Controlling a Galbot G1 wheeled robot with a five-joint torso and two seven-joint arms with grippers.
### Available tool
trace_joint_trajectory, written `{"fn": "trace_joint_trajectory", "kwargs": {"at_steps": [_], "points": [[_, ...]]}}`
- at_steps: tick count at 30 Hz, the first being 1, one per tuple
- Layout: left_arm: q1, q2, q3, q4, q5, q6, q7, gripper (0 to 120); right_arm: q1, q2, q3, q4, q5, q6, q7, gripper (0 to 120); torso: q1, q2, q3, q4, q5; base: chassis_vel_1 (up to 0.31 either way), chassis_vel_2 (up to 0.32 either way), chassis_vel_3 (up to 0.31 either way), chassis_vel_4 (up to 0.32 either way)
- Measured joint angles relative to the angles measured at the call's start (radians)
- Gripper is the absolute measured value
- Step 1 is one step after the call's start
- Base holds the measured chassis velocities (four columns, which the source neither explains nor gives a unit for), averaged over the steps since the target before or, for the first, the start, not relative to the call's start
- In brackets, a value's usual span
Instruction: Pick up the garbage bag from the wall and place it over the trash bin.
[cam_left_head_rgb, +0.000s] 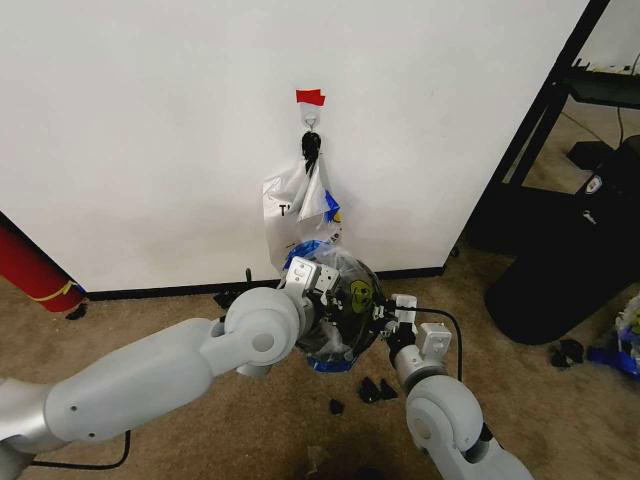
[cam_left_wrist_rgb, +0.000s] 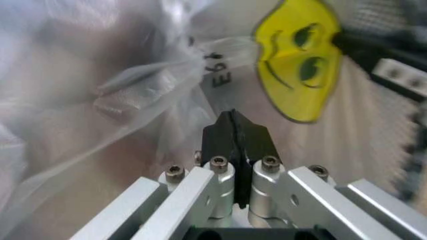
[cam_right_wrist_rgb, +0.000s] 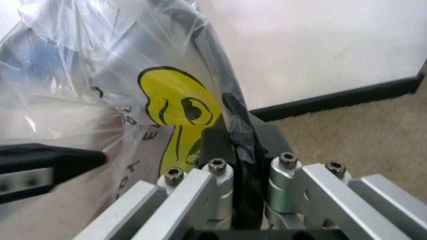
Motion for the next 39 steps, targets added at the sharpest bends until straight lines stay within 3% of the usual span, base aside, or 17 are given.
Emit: {"fn": "trace_joint_trajectory", "kwargs": {"at_steps": [8, 17, 30, 39], "points": [[0.013, -0.066, 0.009, 0.081, 0.037, 0.014, -0.030, 0, -0.009, 0.005, -0.002, -0.008, -0.030, 0.042, -0.029, 1, 0.000, 0.000, 0.000, -0.0003, 0.0002, 0.000, 0.000, 0.000, 0.000], [0.000, -0.093, 0.041, 0.143, 0.123, 0.038, -0.041, 0, -0.024, 0.001, -0.004, -0.001, -0.095, 0.062, -0.062, 1, 0.000, 0.000, 0.000, -0.0001, 0.0000, 0.000, 0.000, 0.000, 0.000], [0.005, -0.171, 0.079, 0.260, 0.196, 0.038, -0.025, 0, -0.022, 0.011, -0.005, 0.008, -0.057, 0.062, -0.063, 1, 0.000, 0.000, 0.000, -0.0002, 0.0000, 0.000, 0.000, 0.000, 0.000], [0.009, -0.177, 0.083, 0.290, 0.205, 0.032, -0.011, 0, -0.032, 0.006, -0.005, 0.018, -0.056, 0.066, -0.076, 1, 0.000, 0.000, 0.000, 0.0000, 0.0000, 0.000, 0.000, 0.000, 0.000]]}}
